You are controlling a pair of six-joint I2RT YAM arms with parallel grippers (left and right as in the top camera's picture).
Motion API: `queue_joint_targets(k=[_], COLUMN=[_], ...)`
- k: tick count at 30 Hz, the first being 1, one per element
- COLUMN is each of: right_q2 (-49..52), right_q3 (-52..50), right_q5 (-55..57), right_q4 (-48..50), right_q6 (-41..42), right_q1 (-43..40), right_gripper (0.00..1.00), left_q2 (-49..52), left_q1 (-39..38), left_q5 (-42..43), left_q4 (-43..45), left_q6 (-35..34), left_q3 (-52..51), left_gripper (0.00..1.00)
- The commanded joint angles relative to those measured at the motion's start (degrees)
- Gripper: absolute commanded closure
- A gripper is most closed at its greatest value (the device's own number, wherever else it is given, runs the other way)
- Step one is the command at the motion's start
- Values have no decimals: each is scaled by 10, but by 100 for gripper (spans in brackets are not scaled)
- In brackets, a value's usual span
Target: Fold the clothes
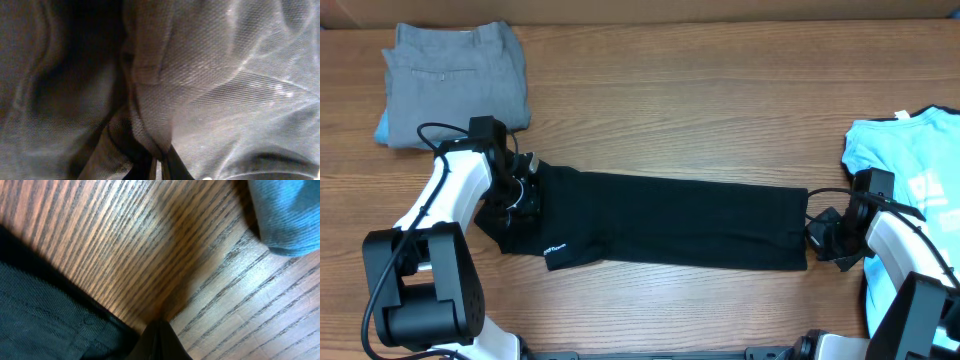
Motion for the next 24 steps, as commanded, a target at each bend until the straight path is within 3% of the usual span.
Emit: queue_joint_targets(k=[1,2,3,5,11,12,14,16,19,24], right_q2=[-11,-11,-11,-11,-11,-11,-11,-11,-11,-11], right_q3=[0,0,0,0,0,0,0,0,0,0], right_q5=[1,1,1,1,1,1,1,1,1,1], right_q4=[2,2,2,2,2,2,2,2,2,3], right_q6=[-2,-2,-2,-2,-2,-2,-2,-2,-2,-2], right_q1=[-3,-3,-3,-3,-3,-3,-3,-3,-3,-3], right_gripper=[96,96,96,96,96,96,96,96,96,96], left_q2=[-14,-14,-14,-14,-14,-14,-14,-14,-14,-14], left_q1=[3,3,3,3,3,3,3,2,-3,-6], left_q5=[27,22,16,7,10,10,10,7,8,8], left_q4=[0,0,0,0,-13,-17,-23,-33,-41,-26], left_q6=[7,7,7,7,7,7,7,9,11,11], left_q3=[3,3,3,3,22,26,28,26,5,-31], left_gripper=[89,78,80,95,96,92,63,53,51,59])
